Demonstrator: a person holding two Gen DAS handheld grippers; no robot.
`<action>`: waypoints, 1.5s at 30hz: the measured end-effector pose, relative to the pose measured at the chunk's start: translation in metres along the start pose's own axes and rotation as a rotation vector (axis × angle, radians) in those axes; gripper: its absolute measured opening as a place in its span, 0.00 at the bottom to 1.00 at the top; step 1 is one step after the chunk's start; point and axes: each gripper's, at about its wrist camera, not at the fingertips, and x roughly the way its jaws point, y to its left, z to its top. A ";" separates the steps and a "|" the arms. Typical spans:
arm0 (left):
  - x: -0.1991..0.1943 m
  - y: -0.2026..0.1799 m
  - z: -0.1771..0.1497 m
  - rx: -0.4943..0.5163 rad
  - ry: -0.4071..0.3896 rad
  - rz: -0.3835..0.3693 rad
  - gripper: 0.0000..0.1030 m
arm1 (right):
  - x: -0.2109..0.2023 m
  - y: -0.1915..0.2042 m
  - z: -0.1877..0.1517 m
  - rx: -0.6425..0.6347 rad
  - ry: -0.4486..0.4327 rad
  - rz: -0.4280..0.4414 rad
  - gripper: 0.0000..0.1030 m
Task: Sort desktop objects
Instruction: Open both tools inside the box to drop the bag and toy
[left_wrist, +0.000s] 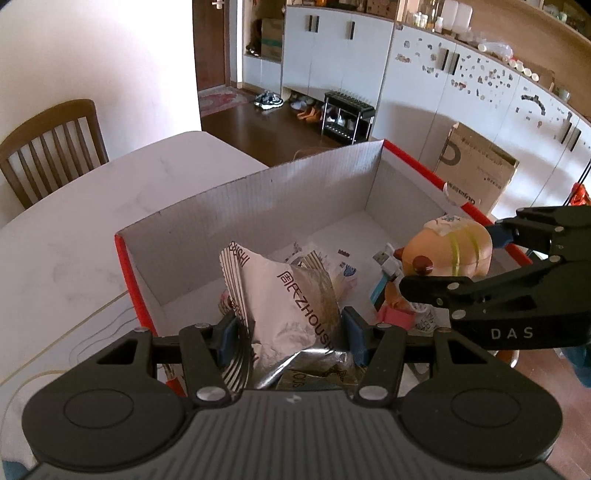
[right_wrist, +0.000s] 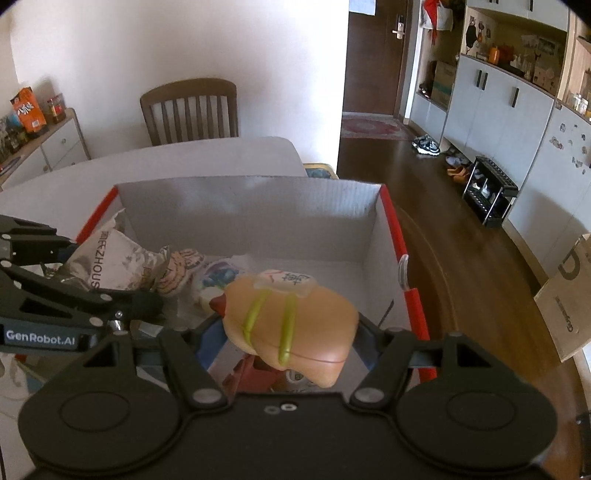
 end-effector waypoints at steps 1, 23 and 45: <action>0.001 0.000 0.000 0.003 0.004 0.000 0.55 | 0.002 0.000 0.000 -0.002 0.002 -0.002 0.69; 0.022 0.006 -0.002 -0.003 0.089 -0.017 0.64 | 0.024 0.003 -0.007 -0.057 0.057 -0.010 0.76; -0.027 0.006 -0.011 -0.053 0.005 -0.026 0.68 | -0.017 0.000 -0.007 -0.058 -0.014 0.030 0.80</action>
